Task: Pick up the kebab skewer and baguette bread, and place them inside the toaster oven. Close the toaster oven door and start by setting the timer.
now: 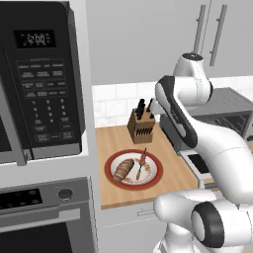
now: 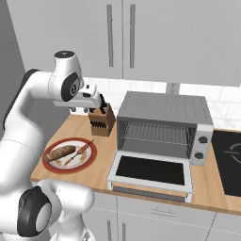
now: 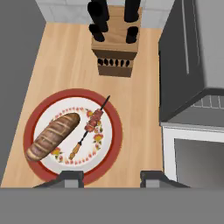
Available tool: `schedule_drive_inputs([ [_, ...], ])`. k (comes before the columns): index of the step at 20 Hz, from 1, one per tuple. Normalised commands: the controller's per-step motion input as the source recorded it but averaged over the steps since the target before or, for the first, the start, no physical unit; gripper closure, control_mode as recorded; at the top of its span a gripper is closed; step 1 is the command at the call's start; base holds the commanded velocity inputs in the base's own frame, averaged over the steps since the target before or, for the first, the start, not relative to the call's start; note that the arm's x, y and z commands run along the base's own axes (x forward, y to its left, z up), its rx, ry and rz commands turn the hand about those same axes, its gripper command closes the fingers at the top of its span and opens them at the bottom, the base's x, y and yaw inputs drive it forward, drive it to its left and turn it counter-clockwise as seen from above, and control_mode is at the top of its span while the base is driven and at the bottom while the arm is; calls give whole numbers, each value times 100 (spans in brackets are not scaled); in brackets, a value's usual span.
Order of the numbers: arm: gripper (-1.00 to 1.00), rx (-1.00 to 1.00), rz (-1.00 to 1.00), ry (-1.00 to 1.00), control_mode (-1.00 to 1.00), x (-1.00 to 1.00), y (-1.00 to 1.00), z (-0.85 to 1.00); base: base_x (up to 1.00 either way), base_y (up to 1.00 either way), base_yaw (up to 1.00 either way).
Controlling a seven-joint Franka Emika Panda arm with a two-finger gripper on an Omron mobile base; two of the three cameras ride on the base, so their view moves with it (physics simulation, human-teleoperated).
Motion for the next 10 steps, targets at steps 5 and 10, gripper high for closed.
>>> schedule_drive_inputs([
  [5,-100,0,1,-10,-100,-4,-15,-1,0,0,0],
  [10,-100,2,2,-7,-100,-80,-68,0,0,0,0],
])
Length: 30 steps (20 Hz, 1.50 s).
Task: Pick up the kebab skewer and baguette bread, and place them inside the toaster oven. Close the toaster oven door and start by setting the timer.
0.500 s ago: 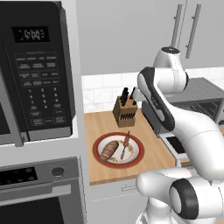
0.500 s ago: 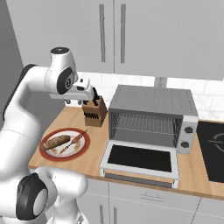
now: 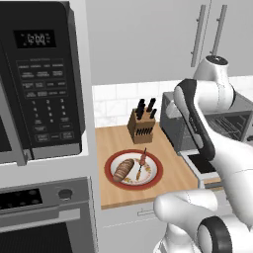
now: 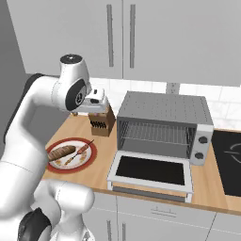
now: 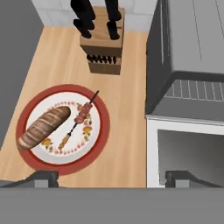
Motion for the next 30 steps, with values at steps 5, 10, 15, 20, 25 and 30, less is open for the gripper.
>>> schedule_drive_inputs([
  [5,-100,3,0,-12,-100,-65,-96,-4,0,0,0],
  [10,-100,1,0,-18,-100,-23,-100,-22,0,0,0],
  [15,-100,0,0,-23,-100,-8,-94,-43,0,0,0],
  [20,-100,0,0,-29,-100,-2,-84,-52,0,0,0],
  [25,-100,1,0,-25,-100,0,-63,-40,0,0,0],
  [30,-100,9,0,-2,-100,0,-42,-3,0,0,0],
])
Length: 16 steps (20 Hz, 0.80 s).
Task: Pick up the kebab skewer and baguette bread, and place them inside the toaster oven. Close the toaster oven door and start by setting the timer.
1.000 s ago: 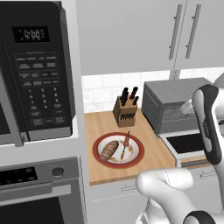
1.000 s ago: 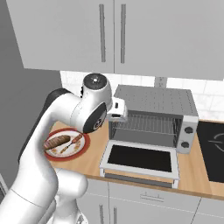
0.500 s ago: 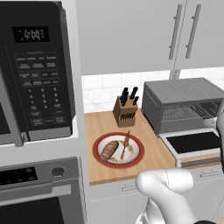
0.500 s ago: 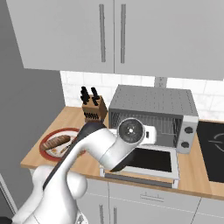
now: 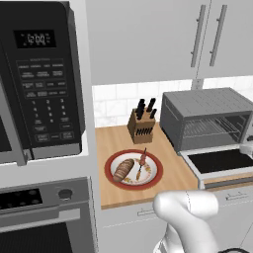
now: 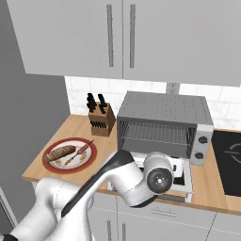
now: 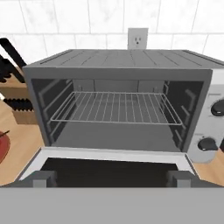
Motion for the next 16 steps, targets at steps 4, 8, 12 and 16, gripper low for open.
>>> schedule_drive_inputs([
  [4,-100,4,0,-1,-100,9,-19,-4,0,0,0],
  [8,-100,1,0,0,-100,21,-7,-1,0,0,0],
  [12,-100,0,-1,0,-100,26,-9,-9,0,0,0],
  [16,-100,0,-10,-3,-100,38,6,-8,0,0,0],
])
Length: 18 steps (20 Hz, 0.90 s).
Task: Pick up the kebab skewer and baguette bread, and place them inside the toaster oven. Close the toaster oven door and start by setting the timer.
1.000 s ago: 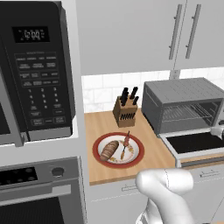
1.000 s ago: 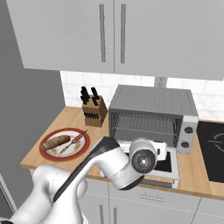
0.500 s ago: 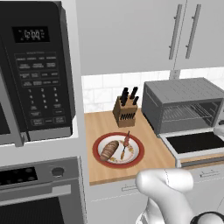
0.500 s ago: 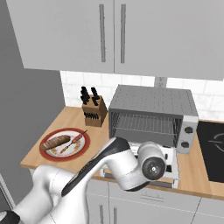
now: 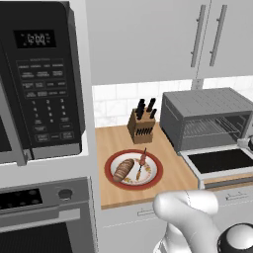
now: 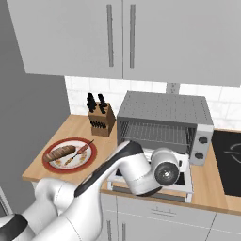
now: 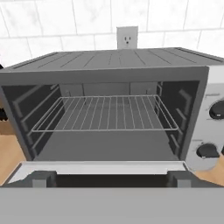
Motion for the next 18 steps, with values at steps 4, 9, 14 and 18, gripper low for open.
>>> schedule_drive_inputs([
  [4,-100,0,-14,-5,-100,29,17,0,0,0,0],
  [9,-100,-2,-8,-7,-100,13,5,-2,0,0,0],
  [14,-100,-4,5,-10,-100,-8,1,0,0,0,0],
  [18,-100,-4,4,-7,-100,7,0,-12,0,0,0],
])
